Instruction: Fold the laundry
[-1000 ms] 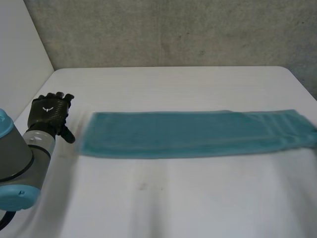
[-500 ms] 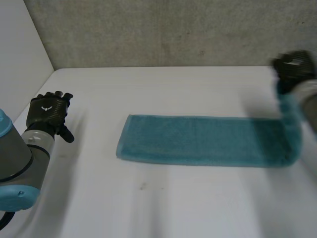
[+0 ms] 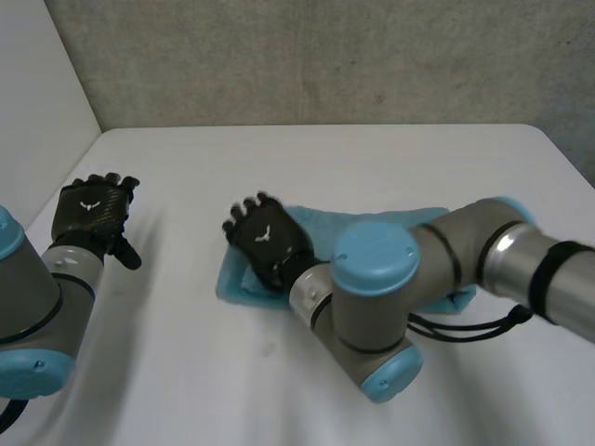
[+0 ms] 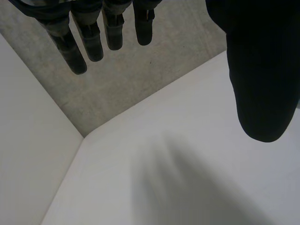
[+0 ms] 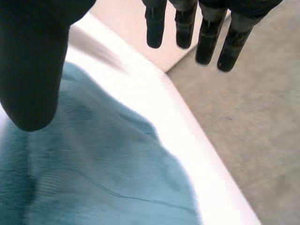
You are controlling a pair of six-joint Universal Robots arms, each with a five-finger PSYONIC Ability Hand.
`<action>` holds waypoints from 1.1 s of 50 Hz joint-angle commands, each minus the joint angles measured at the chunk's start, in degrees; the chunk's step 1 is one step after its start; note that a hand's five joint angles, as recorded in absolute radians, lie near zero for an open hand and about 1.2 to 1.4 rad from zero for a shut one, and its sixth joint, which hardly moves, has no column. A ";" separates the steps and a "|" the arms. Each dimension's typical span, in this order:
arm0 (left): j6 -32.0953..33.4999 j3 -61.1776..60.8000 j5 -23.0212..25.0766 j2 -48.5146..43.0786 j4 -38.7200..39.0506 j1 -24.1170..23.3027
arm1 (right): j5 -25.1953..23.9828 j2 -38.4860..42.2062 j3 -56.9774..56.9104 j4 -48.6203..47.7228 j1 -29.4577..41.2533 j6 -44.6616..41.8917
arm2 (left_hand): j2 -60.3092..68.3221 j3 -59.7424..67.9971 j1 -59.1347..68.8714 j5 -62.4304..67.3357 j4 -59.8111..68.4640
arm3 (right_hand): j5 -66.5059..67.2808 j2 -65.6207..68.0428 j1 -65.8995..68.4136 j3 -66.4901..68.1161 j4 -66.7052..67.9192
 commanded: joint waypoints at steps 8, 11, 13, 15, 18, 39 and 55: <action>0.20 4.26 1.53 -0.27 -0.51 -10.94 | 1.53 -22.69 20.06 3.75 -17.86 18.39 | -1.81 -2.41 -1.14 -2.65 -1.88 | -17.70 -16.47 -10.72 -17.21 -17.27; 0.11 5.75 3.29 -0.98 -0.77 -13.49 | -0.05 -24.62 25.60 5.34 -22.96 20.33 | -1.14 -1.74 -0.47 -1.98 -1.20 | -17.70 -16.47 -10.72 -17.21 -17.27; 0.37 7.07 5.48 -2.72 -1.12 -15.68 | -2.41 -25.85 29.45 5.43 -26.20 20.42 | 0.04 -0.56 0.71 -0.80 -0.03 | -17.70 -16.47 -10.72 -17.21 -17.27; 0.72 8.82 7.51 -5.37 -2.44 -17.88 | -4.18 -26.56 32.10 5.34 -28.41 20.42 | 1.05 0.45 1.72 0.21 0.98 | -17.70 -16.47 -10.72 -17.21 -17.27; 0.81 11.46 7.87 -8.00 -5.33 -19.73 | -6.56 -27.61 35.63 5.08 -32.29 20.33 | 1.72 1.13 2.40 0.88 1.66 | -14.42 -13.19 -7.44 -13.93 -13.99; 0.11 11.39 2.33 -7.31 -8.42 -18.95 | -10.43 -25.15 39.15 -3.45 -40.55 10.59 | 0.04 -0.55 0.71 -0.80 -0.02 | 52.30 53.53 59.28 52.79 52.73; 0.02 5.49 1.36 1.57 -8.51 -12.09 | 0.65 -13.59 8.52 1.37 -5.09 -3.49 | -0.63 -1.23 0.04 -1.47 -0.70 | 52.30 53.53 59.28 52.79 52.73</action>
